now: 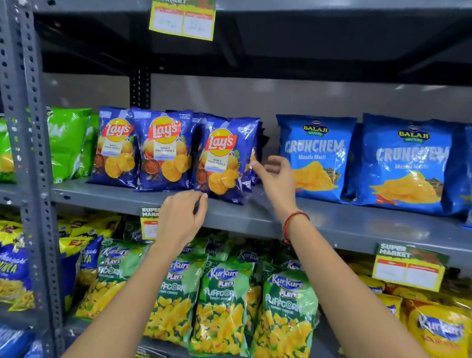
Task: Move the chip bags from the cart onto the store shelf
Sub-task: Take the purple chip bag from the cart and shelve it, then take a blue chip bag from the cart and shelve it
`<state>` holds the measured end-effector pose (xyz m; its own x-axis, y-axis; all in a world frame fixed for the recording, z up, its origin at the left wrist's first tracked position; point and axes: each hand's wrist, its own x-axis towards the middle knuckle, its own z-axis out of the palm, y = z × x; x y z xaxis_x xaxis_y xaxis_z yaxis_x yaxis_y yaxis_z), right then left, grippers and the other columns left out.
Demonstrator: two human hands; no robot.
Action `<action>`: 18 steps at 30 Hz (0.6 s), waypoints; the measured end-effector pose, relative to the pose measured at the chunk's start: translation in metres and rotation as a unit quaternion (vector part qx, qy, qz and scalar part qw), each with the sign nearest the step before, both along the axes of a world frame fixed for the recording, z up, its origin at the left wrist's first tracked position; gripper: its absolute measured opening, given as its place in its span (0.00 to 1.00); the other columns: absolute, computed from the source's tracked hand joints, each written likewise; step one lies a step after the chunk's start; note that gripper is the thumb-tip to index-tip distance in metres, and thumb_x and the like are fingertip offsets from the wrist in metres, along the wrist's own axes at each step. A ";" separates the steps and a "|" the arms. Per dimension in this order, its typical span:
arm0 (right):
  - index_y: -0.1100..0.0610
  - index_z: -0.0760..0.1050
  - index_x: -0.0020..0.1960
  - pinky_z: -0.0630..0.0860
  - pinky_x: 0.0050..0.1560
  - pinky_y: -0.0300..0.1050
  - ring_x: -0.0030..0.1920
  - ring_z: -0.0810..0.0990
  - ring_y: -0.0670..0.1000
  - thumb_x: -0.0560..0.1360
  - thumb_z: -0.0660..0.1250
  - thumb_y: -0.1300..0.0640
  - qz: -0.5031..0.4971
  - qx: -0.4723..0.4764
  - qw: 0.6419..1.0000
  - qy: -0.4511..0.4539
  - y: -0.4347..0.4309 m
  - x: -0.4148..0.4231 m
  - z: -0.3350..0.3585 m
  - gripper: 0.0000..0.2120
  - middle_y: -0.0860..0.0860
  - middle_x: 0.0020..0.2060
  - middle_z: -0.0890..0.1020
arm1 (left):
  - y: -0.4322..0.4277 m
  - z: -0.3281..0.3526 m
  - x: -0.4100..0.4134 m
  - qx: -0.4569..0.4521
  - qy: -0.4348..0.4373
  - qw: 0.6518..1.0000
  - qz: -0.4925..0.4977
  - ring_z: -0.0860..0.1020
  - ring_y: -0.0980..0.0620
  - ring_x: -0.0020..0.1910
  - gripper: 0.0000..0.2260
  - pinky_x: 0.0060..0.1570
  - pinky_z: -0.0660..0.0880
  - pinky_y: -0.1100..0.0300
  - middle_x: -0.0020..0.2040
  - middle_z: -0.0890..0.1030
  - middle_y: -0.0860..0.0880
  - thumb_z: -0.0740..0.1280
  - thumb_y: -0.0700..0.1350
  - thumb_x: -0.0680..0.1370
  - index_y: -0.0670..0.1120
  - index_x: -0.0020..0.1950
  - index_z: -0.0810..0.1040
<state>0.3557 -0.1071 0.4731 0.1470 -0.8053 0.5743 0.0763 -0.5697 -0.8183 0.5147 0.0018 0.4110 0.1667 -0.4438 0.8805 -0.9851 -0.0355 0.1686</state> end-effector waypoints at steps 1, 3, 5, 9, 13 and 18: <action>0.58 0.70 0.60 0.73 0.42 0.31 0.47 0.77 0.49 0.71 0.71 0.49 -0.002 -0.007 1.000 -0.007 0.002 -0.014 0.002 0.23 0.53 0.50 0.78 | -0.003 0.002 -0.010 -0.011 -0.001 1.000 -0.012 0.78 0.46 0.33 0.18 0.31 0.68 0.57 0.32 0.80 0.47 0.54 0.49 0.78 0.43 0.39 0.78; 0.58 0.72 0.58 0.74 0.42 0.32 0.45 0.77 0.46 0.72 0.71 0.51 -0.018 -0.021 0.999 -0.032 0.008 -0.046 0.006 0.19 0.53 0.49 0.79 | -0.013 0.007 -0.037 -0.029 -0.003 0.999 -0.042 0.79 0.46 0.36 0.17 0.33 0.71 0.55 0.35 0.82 0.46 0.55 0.49 0.78 0.43 0.41 0.80; 0.58 0.73 0.55 0.73 0.41 0.29 0.43 0.77 0.42 0.73 0.71 0.54 -0.038 -0.036 0.997 -0.058 0.013 -0.081 0.005 0.14 0.51 0.46 0.79 | -0.027 0.012 -0.070 -0.046 0.001 0.996 -0.075 0.79 0.45 0.38 0.16 0.36 0.71 0.55 0.37 0.83 0.46 0.56 0.48 0.78 0.43 0.42 0.80; 0.54 0.74 0.49 0.75 0.46 0.33 0.40 0.78 0.40 0.72 0.71 0.56 -0.106 -0.076 0.989 -0.065 0.022 -0.162 -0.014 0.08 0.46 0.42 0.79 | -0.057 0.010 -0.152 -0.082 0.007 0.983 -0.163 0.79 0.46 0.43 0.11 0.45 0.70 0.59 0.42 0.84 0.44 0.60 0.44 0.77 0.41 0.44 0.81; 0.55 0.75 0.49 0.74 0.47 0.33 0.44 0.79 0.45 0.72 0.71 0.56 -0.197 -0.062 0.977 -0.047 0.031 -0.255 -0.055 0.08 0.47 0.42 0.80 | -0.078 -0.014 -0.245 -0.059 0.007 0.960 -0.272 0.80 0.47 0.47 0.10 0.49 0.70 0.59 0.43 0.85 0.43 0.62 0.44 0.76 0.40 0.45 0.81; 0.53 0.75 0.47 0.76 0.48 0.45 0.43 0.79 0.49 0.71 0.71 0.55 -0.311 0.013 0.950 -0.023 0.050 -0.369 -0.130 0.07 0.48 0.40 0.80 | -0.088 -0.060 -0.359 -0.015 -0.028 0.923 -0.384 0.81 0.47 0.54 0.09 0.56 0.67 0.56 0.48 0.85 0.45 0.62 0.44 0.76 0.42 0.47 0.81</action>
